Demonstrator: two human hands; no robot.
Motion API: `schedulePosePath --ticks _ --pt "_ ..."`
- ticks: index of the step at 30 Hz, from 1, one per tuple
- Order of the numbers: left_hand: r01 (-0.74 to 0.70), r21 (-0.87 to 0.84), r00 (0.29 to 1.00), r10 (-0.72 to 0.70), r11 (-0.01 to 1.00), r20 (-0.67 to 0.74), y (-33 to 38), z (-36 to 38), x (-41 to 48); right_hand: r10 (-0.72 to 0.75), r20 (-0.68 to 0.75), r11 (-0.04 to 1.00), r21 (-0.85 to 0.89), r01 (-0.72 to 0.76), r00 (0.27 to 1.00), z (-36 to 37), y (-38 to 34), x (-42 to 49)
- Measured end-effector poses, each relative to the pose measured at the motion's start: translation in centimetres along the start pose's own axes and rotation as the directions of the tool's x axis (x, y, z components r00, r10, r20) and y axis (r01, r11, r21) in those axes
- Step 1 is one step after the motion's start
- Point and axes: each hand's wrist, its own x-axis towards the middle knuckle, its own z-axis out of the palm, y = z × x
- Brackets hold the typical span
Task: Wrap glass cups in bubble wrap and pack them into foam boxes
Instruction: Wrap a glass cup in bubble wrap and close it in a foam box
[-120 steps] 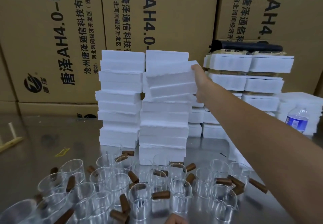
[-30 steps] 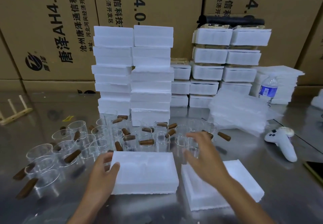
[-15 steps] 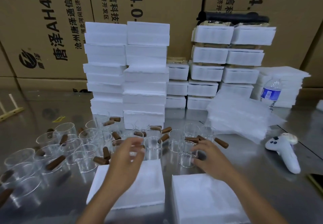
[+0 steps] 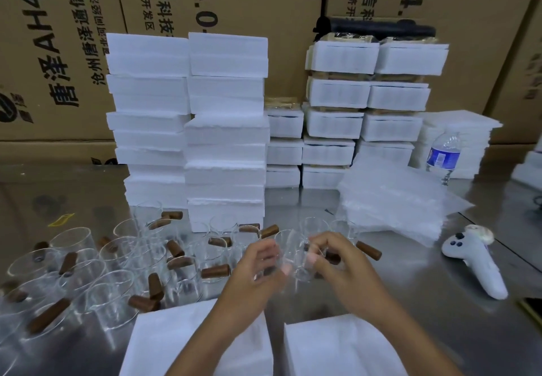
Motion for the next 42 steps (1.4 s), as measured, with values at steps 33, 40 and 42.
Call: schedulePosePath --ticks 33,40,42 --pt "0.158 -0.824 0.986 -0.034 0.544 0.166 0.9 -1.4 -0.8 0.134 -0.461 0.735 -0.548 -0.4 0.877 -10.8 6.8 10.1" --pt "0.156 -0.823 0.985 -0.029 0.546 0.167 0.7 -1.2 -0.6 0.213 -0.454 0.445 -0.743 -0.5 0.865 -10.3 9.3 10.0" --pt "0.168 -0.83 0.984 -0.035 0.532 0.177 0.7 -1.1 -0.7 0.146 -0.485 0.404 -0.767 -0.5 0.862 -10.2 9.3 9.8"
